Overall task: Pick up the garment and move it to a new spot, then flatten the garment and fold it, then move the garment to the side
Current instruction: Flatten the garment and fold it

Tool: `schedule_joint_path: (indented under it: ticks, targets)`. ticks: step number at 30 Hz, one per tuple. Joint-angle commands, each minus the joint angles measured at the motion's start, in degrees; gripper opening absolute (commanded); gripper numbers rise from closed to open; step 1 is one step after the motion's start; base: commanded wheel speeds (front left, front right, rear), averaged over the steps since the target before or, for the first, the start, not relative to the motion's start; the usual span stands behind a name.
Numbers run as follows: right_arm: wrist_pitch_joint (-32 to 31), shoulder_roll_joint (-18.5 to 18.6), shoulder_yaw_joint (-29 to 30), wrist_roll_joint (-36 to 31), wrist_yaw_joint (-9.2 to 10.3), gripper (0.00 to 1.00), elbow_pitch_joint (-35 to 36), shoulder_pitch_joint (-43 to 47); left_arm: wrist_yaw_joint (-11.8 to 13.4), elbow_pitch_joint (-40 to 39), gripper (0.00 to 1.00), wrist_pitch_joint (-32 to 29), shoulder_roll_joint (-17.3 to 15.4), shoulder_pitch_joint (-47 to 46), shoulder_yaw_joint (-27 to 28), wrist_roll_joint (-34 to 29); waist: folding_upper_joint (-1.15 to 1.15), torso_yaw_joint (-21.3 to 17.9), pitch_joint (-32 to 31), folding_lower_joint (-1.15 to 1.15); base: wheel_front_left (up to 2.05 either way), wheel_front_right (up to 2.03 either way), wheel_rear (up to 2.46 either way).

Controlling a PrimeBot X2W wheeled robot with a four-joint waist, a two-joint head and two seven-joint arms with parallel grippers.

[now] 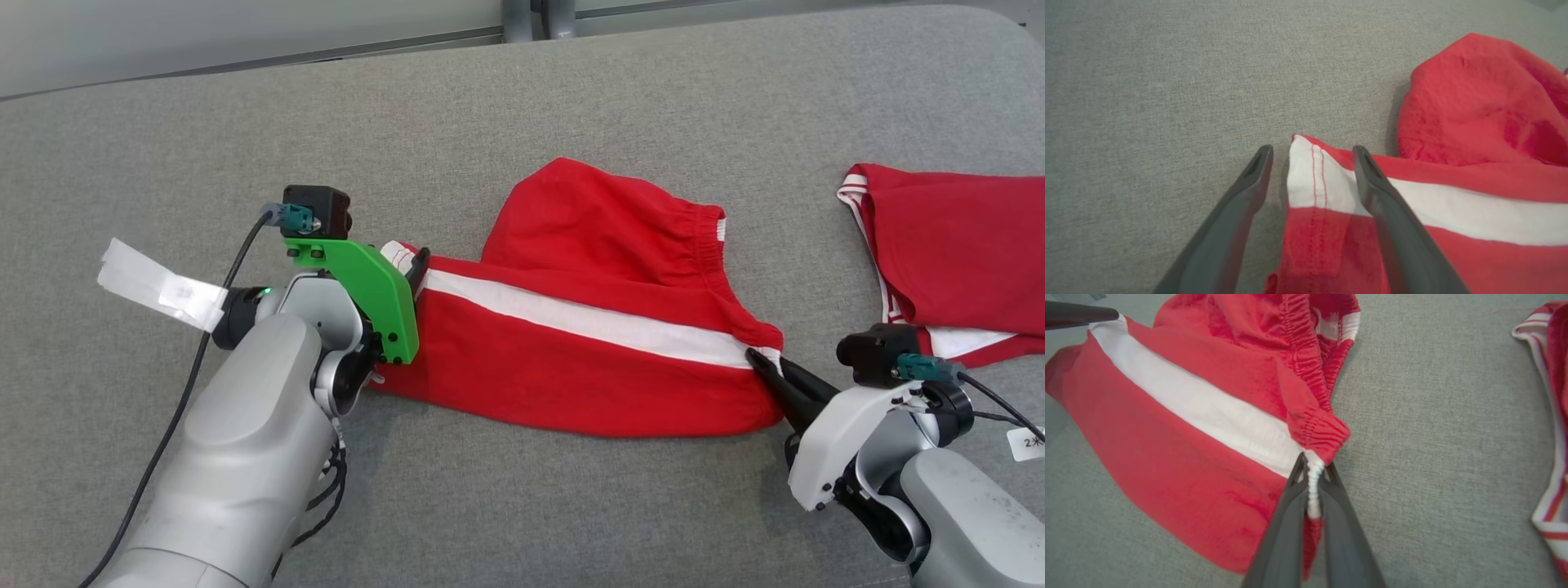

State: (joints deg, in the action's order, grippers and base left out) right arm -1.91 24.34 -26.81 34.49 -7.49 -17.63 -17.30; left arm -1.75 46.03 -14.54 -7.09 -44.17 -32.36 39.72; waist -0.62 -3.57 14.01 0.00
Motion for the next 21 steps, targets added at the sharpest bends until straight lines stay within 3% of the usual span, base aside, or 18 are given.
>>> schedule_joint_path:
  ticks: [1, 4, 6, 8, 9, 11, 12, 21]
  targets:
    - [0.7, 0.4, -0.2, 0.4, -0.01, 0.0, -0.6, -0.8, -0.5, 0.6, 1.0, -0.1, 0.0, -1.2, -0.2, 0.4, 0.62, -0.1, 0.0, 0.0, 0.0, 0.0, 0.0]
    - [1.2, 0.5, -0.5, 0.7, -0.01, 0.0, -1.1, -0.9, -0.9, 1.3, 1.0, -0.8, 0.2, -1.5, -0.3, 0.8, 0.62, 0.0, 0.0, 0.0, 0.0, 0.0, 0.0]
    - [1.4, 0.6, -0.6, 0.8, -0.01, 0.0, -1.5, -1.2, -1.3, 1.7, 0.92, -1.4, 0.3, -1.8, -0.6, 0.9, 0.62, 0.1, 0.0, 0.0, 0.0, 0.0, 0.0]
    - [1.7, 0.7, -0.8, 0.9, -0.01, 0.0, -1.7, -1.5, -1.4, 2.0, 0.76, -1.8, 0.4, -2.2, -0.8, 1.0, 0.62, 0.2, 0.0, 0.0, 0.0, 0.0, 0.0]
    - [1.8, 0.7, -0.9, 1.0, -0.01, 0.0, -1.8, -1.7, -1.4, 2.1, 0.66, -1.8, 0.4, -2.3, -0.8, 1.0, 0.62, 0.2, 0.1, 0.0, 0.0, 0.0, 0.0]
    - [2.1, 0.7, -1.1, 1.1, -0.01, 0.0, -2.0, -1.9, -1.6, 2.4, 0.3, -2.1, 0.6, -2.5, -1.0, 1.2, 0.62, 0.1, 0.1, 0.0, 0.0, 0.0, 0.0]
    - [2.2, 0.6, -1.3, 1.3, -0.01, 0.0, -2.1, -2.1, -1.9, 2.9, 0.0, -3.3, 0.8, -2.3, -1.3, 1.6, 0.62, 0.1, 0.2, 0.0, 0.0, 0.0, 0.0]
    - [3.2, 0.9, -1.5, 1.6, -0.01, 0.0, -2.7, -2.8, -2.2, 3.0, 0.0, -4.0, 0.1, -2.6, -1.5, 2.0, 0.62, 0.2, 0.1, 0.0, 0.0, 0.0, 0.0]
